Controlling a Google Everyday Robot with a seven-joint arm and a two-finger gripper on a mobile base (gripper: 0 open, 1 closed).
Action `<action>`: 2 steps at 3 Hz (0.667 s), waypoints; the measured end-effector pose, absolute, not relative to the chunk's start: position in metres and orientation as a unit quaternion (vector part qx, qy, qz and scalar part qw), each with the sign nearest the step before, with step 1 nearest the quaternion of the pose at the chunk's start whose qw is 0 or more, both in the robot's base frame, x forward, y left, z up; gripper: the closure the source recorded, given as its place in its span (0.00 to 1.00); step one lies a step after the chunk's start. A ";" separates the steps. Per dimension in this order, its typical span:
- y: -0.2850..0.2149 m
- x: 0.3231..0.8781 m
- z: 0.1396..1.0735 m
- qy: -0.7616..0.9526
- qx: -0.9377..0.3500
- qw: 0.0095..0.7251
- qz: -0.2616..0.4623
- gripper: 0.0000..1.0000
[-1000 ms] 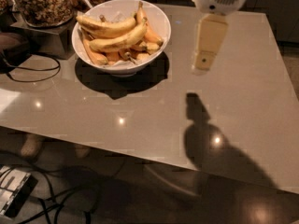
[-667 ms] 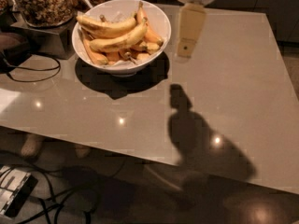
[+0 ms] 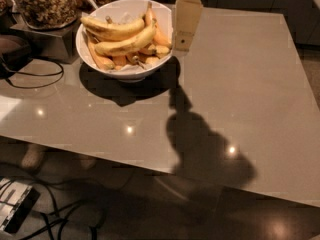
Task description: Pick banana from white bowl
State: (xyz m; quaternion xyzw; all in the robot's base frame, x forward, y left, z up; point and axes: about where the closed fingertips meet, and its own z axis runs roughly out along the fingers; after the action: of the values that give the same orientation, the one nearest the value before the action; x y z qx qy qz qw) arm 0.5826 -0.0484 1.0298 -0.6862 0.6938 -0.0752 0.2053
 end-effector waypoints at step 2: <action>-0.006 0.611 1.020 0.678 -0.704 0.207 -0.036 0.00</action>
Offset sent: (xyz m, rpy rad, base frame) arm 0.0402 0.0651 -0.0170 0.0404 0.1108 0.1006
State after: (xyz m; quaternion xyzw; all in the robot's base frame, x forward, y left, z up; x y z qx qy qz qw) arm 0.6113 -0.0055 1.0196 -0.7042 0.6780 -0.0364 0.2075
